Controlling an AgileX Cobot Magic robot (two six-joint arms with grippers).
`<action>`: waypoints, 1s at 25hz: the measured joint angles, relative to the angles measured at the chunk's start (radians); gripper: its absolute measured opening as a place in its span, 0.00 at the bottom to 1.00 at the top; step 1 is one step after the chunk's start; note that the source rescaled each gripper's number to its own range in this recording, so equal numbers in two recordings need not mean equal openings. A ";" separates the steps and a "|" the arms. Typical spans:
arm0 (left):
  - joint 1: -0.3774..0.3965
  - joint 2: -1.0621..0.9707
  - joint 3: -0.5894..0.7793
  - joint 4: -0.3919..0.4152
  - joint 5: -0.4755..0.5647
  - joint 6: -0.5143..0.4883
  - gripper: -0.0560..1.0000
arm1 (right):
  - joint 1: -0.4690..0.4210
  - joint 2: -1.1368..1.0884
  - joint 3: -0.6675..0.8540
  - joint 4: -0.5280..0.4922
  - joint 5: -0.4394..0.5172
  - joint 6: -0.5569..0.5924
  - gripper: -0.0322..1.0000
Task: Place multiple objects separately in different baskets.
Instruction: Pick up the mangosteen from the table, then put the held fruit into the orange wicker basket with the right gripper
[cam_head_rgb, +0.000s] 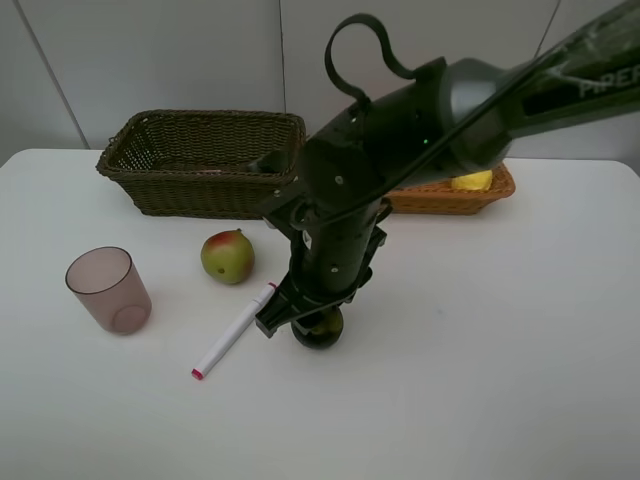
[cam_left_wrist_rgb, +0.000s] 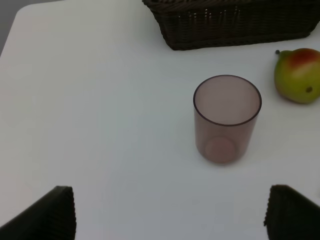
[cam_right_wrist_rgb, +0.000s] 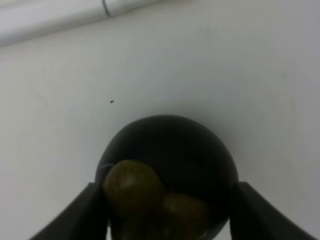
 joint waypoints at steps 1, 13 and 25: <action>0.000 0.000 0.000 0.000 0.000 0.000 1.00 | 0.000 0.000 -0.017 -0.006 0.023 0.000 0.12; 0.000 0.000 0.000 0.000 0.000 0.000 1.00 | -0.006 0.000 -0.208 -0.140 0.232 0.000 0.12; 0.000 0.000 0.000 0.000 0.000 0.000 1.00 | -0.093 0.000 -0.445 -0.352 0.402 0.019 0.12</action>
